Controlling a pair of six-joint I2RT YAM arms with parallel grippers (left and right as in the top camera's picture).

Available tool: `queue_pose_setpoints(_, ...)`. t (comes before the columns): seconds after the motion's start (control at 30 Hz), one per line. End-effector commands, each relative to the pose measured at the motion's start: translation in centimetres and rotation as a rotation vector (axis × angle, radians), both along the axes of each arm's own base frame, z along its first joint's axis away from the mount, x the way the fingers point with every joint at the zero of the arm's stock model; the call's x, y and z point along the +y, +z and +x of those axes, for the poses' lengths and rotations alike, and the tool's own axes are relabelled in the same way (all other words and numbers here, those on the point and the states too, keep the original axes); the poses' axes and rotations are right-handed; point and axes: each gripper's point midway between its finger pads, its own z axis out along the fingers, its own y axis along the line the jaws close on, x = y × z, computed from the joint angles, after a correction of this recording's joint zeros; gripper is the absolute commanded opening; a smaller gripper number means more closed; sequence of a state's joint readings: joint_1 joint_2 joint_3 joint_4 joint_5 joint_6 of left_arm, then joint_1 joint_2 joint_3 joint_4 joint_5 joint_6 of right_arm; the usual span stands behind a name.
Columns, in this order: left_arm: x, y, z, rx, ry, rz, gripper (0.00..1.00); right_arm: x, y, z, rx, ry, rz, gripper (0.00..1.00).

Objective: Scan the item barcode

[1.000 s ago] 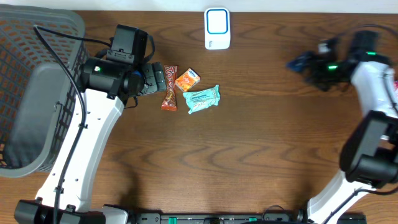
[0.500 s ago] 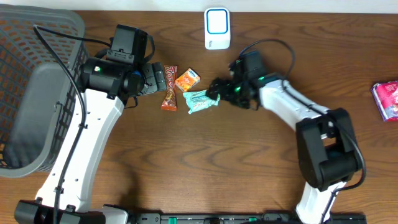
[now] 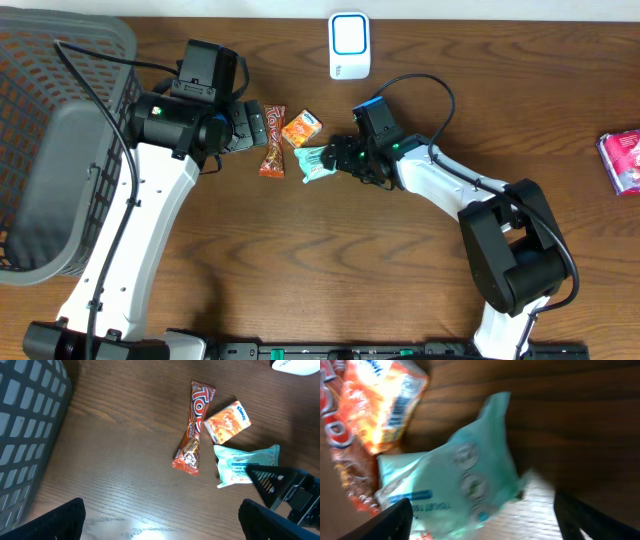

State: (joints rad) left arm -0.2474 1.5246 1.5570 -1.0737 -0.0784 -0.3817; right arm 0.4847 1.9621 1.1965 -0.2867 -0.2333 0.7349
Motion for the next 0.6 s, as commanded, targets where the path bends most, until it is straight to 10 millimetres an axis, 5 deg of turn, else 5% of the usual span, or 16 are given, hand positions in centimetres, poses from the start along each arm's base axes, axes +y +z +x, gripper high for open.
queue_pose_setpoints(0.0,0.3,0.0,-0.1,0.000,0.004,0.010,0.98,-1.8,-0.8,0.4,-0.036,-0.053,-0.104,0.70)
queue_pose_setpoints(0.1,0.3,0.0,-0.1,0.001,0.004,0.010,0.98,-2.3,-1.8,0.4,-0.033,-0.055,-0.138,0.68)
queue_pose_setpoints(0.27,0.3,0.0,-0.1,0.000,0.004,0.010,0.98,-2.7,-2.0,0.7,-0.062,0.007,-0.170,0.33)
queue_pose_setpoints(0.37,0.3,0.0,-0.1,0.001,0.004,0.010,0.98,-2.8,-2.1,0.4,-0.060,0.034,-0.186,0.43)
queue_pose_setpoints(0.57,0.3,0.0,-0.1,0.000,0.004,0.010,0.98,-4.4,0.7,-0.6,-0.042,0.063,-0.261,0.45)
